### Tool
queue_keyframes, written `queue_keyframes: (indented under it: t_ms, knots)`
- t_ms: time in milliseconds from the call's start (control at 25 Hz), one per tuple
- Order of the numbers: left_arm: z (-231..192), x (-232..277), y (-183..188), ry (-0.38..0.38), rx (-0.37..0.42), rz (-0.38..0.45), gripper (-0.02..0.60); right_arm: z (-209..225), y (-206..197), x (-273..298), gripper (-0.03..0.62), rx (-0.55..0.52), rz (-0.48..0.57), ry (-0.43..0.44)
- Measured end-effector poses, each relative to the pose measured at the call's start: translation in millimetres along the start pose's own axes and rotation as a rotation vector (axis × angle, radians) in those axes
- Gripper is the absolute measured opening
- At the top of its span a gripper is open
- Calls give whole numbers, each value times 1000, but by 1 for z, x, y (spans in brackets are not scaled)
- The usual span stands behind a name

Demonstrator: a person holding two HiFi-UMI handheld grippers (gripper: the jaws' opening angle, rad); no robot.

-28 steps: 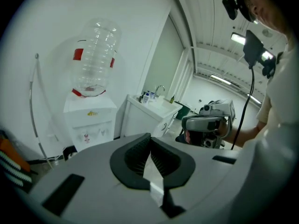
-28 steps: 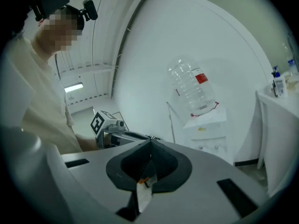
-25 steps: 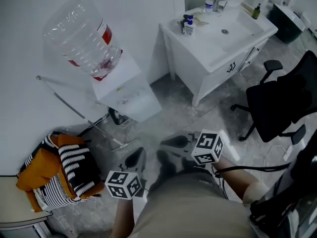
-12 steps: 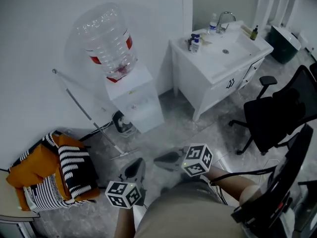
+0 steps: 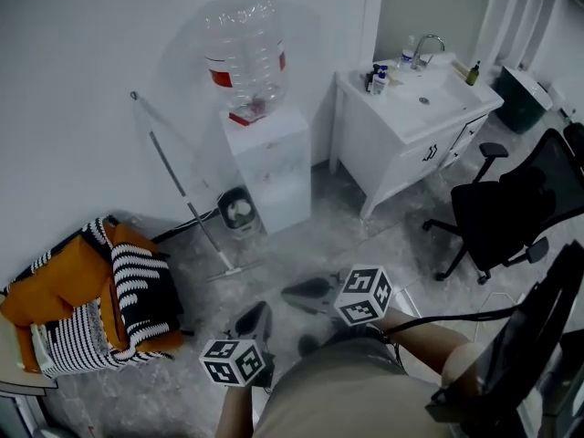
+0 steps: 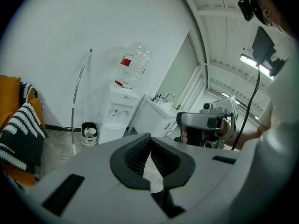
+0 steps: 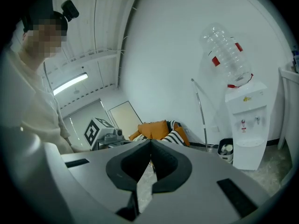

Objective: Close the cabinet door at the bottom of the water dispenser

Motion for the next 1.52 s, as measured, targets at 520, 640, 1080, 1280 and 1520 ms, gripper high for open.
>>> queue_keyframes:
  t_ms: [520, 640, 1080, 1280, 1520]
  knots:
    - [38, 4, -24, -109, 73, -54, -8, -43, -35, -33, 8, 81, 81, -52]
    - [60, 10, -31, -106, 96, -74, -8, -52, -47, -55, 8, 80, 114, -51]
    - [181, 21, -62, -97, 177, -14, -8, -91, -108, -171, 9, 49, 203, -54]
    - [228, 15, -109, -32, 163, -22, -8, -106, -146, -212, 8, 62, 207, -31]
    - [256, -14, -157, 46, 129, -69, -8, -125, -165, -214, 8, 76, 182, 50]
Point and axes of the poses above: the fingertips, and each gripper's own axes: x forward along the fingers, z to its right, y out of its top, the point moved 9 cm from there along -x, backward along the fingers, and after that the axes turned 8 degrees about -z, right-handed, at the moved point
